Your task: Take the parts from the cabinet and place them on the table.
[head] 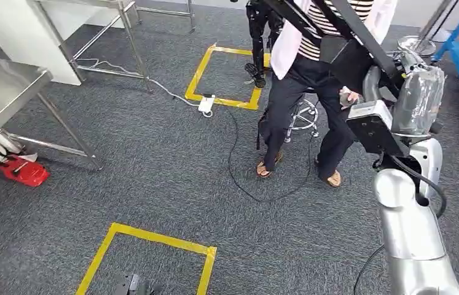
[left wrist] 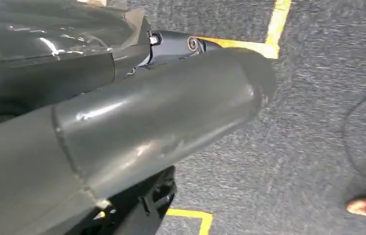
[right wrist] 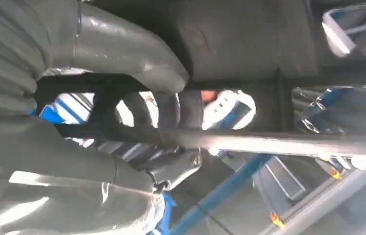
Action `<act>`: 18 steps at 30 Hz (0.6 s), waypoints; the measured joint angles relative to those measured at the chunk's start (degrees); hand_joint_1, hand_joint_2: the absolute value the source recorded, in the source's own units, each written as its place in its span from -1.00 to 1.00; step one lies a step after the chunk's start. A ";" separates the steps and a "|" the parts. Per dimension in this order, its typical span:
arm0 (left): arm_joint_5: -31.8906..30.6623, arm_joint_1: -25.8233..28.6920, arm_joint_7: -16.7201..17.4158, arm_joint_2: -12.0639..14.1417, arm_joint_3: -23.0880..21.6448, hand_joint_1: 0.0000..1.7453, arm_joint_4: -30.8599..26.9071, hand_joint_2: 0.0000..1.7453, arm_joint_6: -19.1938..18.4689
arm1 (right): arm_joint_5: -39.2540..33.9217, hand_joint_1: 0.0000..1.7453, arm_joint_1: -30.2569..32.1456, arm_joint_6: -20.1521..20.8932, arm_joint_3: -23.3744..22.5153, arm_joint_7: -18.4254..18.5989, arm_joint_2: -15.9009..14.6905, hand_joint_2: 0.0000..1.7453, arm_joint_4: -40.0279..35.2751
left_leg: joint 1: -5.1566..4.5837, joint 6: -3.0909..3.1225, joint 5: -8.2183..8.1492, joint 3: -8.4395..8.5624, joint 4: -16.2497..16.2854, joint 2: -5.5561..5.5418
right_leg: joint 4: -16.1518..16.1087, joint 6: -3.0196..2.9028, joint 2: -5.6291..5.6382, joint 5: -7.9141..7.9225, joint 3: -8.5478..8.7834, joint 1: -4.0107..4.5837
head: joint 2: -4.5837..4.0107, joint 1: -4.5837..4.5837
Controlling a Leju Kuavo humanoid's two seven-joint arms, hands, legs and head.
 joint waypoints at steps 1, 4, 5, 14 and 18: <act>-0.06 0.26 0.00 0.02 0.00 -1.00 0.02 -1.00 0.00 | 0.00 1.00 0.13 0.00 0.07 0.07 0.04 1.00 0.04 | 0.04 -0.08 0.07 -0.07 -0.14 -0.24 | 0.02 -0.31 -0.32 -0.02 -0.11 0.26 | 0.00 -0.25; -0.07 0.54 0.02 0.05 0.00 -1.00 0.02 -1.00 0.00 | 0.04 1.00 -0.35 0.02 0.44 0.09 0.15 1.00 0.15 | 0.17 -0.74 -0.76 -0.68 1.00 2.11 | -0.16 -1.01 -1.60 0.11 0.12 -0.02 | 0.00 -0.27; -0.07 0.45 0.02 0.02 0.00 -1.00 0.02 -1.00 0.02 | 0.04 1.00 -0.50 0.02 0.42 0.07 0.18 1.00 0.13 | 0.19 -1.12 -2.31 -1.87 3.52 4.42 | -0.19 -1.74 -2.08 0.06 0.17 0.15 | 0.00 -0.77; -0.07 0.08 0.20 -0.09 -0.02 -1.00 0.00 -1.00 -0.15 | 1.99 1.00 -4.98 1.97 1.53 1.99 0.37 1.00 0.13 | -1.14 1.04 0.19 -1.21 0.71 11.35 | -0.41 -2.82 -6.58 -0.86 1.10 1.69 | 0.00 -0.66; -0.07 -0.19 0.26 -0.13 -0.09 -1.00 0.00 -1.00 -0.33 | 2.05 1.00 -5.71 2.01 2.19 2.17 0.44 1.00 0.15 | -1.57 1.56 0.46 -0.56 -0.89 8.73 | -1.58 -2.25 -8.96 -1.10 2.26 2.15 | 0.00 -0.79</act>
